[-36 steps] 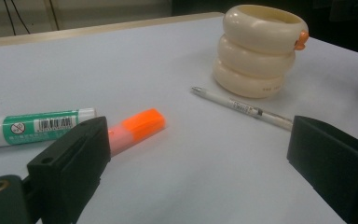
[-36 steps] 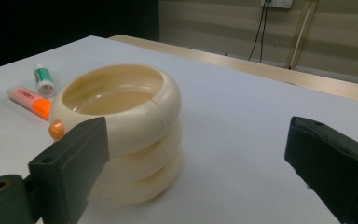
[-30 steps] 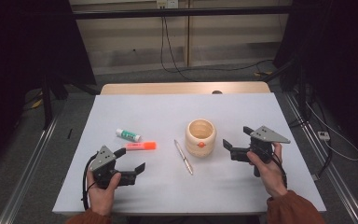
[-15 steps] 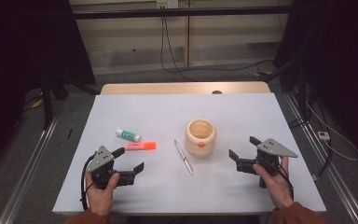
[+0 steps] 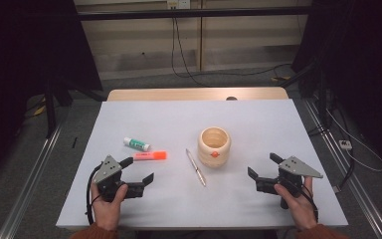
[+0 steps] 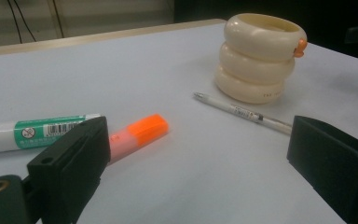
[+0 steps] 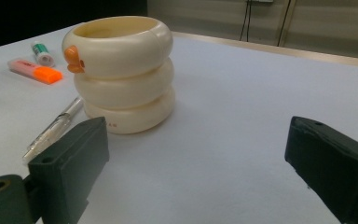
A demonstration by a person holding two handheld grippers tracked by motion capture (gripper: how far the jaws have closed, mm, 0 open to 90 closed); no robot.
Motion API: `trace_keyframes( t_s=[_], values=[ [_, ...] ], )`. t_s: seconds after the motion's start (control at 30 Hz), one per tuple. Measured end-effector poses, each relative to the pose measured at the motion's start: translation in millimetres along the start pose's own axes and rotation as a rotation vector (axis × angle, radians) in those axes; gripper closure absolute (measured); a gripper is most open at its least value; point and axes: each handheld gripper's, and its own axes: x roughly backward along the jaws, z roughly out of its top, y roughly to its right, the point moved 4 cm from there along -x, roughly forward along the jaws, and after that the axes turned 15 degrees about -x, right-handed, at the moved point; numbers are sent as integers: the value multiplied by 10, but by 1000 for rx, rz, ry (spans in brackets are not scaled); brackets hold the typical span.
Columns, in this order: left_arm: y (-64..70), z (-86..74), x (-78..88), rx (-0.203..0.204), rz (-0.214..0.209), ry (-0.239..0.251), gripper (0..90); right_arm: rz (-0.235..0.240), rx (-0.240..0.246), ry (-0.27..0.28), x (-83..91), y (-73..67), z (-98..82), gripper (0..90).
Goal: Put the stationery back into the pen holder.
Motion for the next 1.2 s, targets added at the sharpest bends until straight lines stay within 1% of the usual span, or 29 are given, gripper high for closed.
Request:
trace_keyframes(
  t_s=[0.13, 0.23, 0.3, 0.37, 0.4, 0.47, 0.53, 0.6, 0.7, 0.73, 0.8, 0.83, 0.87, 1.0, 1.13, 1.17, 1.2],
  values=[
    [-23, -3, 7, 0, 1, 4, 57, 12, 4, -2, 16, -24, 15, 59],
    [-46, -3, 10, 7, -17, 3, 58, 21, 10, -9, 46, -26, 5, 55],
    [-59, 6, 12, 6, -9, 3, 57, 21, 11, -14, 50, -23, -16, 55],
    [-68, 18, 16, 1, -10, 5, 57, 22, 11, -15, 44, -22, -31, 55],
    [-64, 21, 14, 5, -14, 6, 57, 23, 13, -15, 43, -23, -35, 56],
    [-68, 25, 10, 1, -13, 5, 57, 30, 6, -13, 42, -30, -40, 57],
    [-84, 32, -9, -2, -24, 0, 59, 35, 18, -15, 39, -36, -43, 57],
    [-106, 36, -31, 1, -33, -8, 63, 39, 14, -17, 40, -44, -48, 57],
    [-142, 44, -47, 16, -38, -21, 63, 41, 13, -17, 48, -42, -53, 57],
    [-159, 49, -47, 20, -49, -22, 65, 41, 12, -14, 48, -42, -49, 57],
    [-189, 60, -39, 27, -30, -15, 65, 42, 12, -14, 42, -40, -48, 57],
    [-202, 68, -34, 19, -24, -17, 65, 42, 12, -16, 39, -40, -50, 57],
    [-210, 76, -30, 20, -23, -18, 65, 43, 11, -16, 37, -41, -51, 57],
    [-270, 128, 12, 17, -46, -21, 64, 45, 16, -19, 30, -44, -53, 56],
    [-373, 144, 78, 15, -70, -40, 60, 45, 15, -19, 27, -45, -52, 57],
    [-403, 145, 98, 16, -84, -42, 57, 45, 14, -20, 26, -44, -52, 57],
    [-434, 149, 118, 16, -86, -43, 55, 44, 14, -20, 25, -42, -52, 57]
  ],
)
